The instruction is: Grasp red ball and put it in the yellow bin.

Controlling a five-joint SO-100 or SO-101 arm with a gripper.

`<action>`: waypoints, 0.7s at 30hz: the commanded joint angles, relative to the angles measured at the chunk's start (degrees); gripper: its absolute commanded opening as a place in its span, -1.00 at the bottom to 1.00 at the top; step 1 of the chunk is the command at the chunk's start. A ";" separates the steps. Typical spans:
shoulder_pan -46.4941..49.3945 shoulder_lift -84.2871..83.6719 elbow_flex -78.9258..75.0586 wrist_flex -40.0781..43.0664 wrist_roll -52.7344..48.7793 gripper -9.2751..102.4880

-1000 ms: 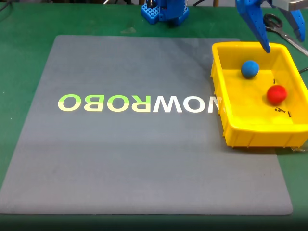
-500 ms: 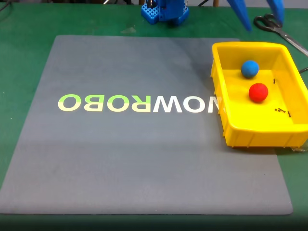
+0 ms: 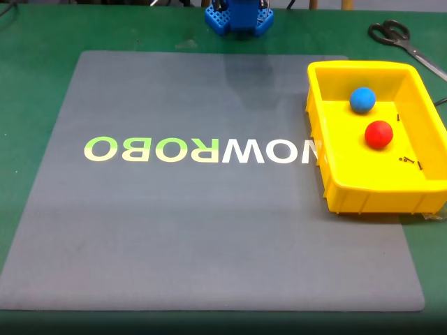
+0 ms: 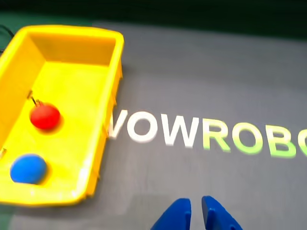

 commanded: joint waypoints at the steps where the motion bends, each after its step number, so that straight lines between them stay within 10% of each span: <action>1: 1.58 7.12 4.22 1.49 -0.35 -0.83; 21: 10.28 23.82 43.15 3.78 -1.67 -0.83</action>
